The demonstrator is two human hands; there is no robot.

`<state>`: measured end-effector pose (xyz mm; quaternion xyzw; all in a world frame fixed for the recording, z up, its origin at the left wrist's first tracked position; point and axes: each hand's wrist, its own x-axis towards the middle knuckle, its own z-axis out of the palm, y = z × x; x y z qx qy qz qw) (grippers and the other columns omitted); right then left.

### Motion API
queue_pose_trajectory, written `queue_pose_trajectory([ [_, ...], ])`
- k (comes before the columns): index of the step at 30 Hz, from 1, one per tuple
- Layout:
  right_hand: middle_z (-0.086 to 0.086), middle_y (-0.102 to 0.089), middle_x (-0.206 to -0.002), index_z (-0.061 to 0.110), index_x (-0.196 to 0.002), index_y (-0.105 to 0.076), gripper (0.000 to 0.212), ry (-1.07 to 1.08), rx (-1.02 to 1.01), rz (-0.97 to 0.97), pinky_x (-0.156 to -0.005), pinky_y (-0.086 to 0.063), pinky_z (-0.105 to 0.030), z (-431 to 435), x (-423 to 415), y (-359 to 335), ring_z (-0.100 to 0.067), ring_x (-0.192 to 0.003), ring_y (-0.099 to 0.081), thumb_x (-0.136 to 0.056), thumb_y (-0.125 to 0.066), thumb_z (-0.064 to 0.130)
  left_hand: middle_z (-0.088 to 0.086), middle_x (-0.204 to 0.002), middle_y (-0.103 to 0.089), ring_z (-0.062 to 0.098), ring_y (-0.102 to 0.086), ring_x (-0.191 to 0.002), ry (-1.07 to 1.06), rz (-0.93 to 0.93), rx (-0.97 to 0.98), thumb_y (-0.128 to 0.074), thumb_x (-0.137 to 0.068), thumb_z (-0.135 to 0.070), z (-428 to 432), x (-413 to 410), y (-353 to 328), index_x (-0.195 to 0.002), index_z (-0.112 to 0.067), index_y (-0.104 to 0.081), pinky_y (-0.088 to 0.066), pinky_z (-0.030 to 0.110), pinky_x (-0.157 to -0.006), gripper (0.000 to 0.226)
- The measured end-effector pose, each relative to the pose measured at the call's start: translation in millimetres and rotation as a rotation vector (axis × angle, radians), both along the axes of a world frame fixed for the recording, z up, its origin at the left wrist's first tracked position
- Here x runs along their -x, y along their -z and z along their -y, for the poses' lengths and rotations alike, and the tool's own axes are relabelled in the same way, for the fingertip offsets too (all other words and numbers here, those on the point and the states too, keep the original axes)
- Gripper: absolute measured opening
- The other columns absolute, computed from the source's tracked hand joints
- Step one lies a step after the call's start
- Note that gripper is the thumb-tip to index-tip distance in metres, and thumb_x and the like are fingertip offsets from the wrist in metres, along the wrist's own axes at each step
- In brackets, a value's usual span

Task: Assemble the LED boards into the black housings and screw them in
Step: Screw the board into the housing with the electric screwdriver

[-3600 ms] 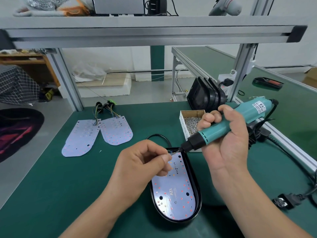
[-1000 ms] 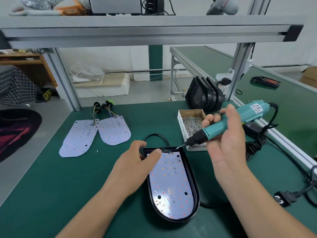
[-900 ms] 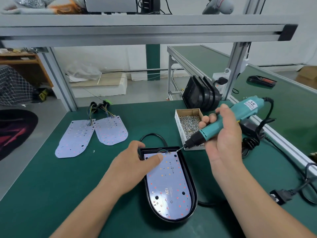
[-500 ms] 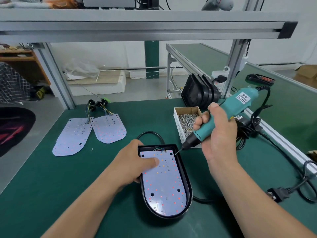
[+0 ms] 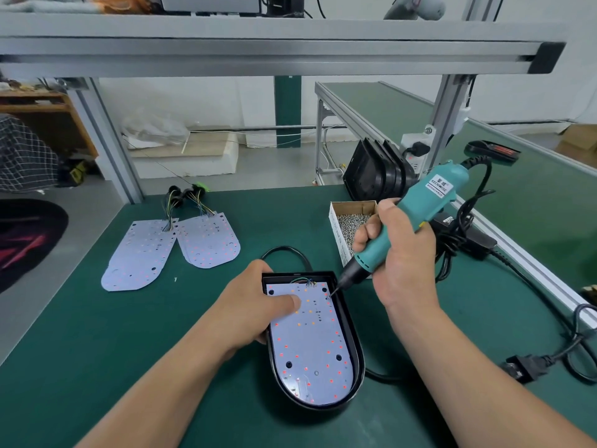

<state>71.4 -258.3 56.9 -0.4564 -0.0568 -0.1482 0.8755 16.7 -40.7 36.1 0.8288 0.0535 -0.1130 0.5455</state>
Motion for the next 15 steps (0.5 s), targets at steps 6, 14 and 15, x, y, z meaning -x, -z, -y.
queue_pose_trajectory([
  [6,-0.005,-0.047,-0.066,0.024,-0.084,-0.061,0.014,-0.086,0.144,0.089,-0.058,-0.047,-0.036,-1.9,6.5,-4.9,-0.025,-0.055,-0.053,-0.095,-0.069,0.024,0.001,-0.087,-0.075,0.020,-0.076,-0.074,-0.002,0.010,-0.002,-0.079,-0.065,-0.041,0.5,-0.6,0.9,-0.102,-0.019,-0.055,-0.056,0.031,-0.054,0.049],
  [14,-0.002,-0.046,-0.064,0.020,-0.085,-0.056,0.015,-0.273,0.327,0.296,-0.059,-0.046,-0.036,-12.8,12.0,-9.9,-0.026,-0.053,-0.052,-0.095,-0.067,0.018,-0.005,-0.079,-0.072,0.012,-0.072,-0.065,-0.004,0.011,0.002,-0.080,-0.065,-0.041,0.5,-2.0,2.5,-0.099,-0.022,-0.054,-0.053,0.027,-0.050,0.047],
  [15,-0.001,-0.046,-0.064,0.021,-0.084,-0.056,0.016,-0.295,0.341,0.300,-0.060,-0.046,-0.036,-13.5,11.3,-10.3,-0.026,-0.053,-0.051,-0.095,-0.067,0.017,-0.004,-0.081,-0.072,0.011,-0.071,-0.064,-0.005,0.011,0.002,-0.079,-0.065,-0.041,0.4,-2.1,2.3,-0.100,-0.021,-0.054,-0.052,0.026,-0.049,0.047],
])
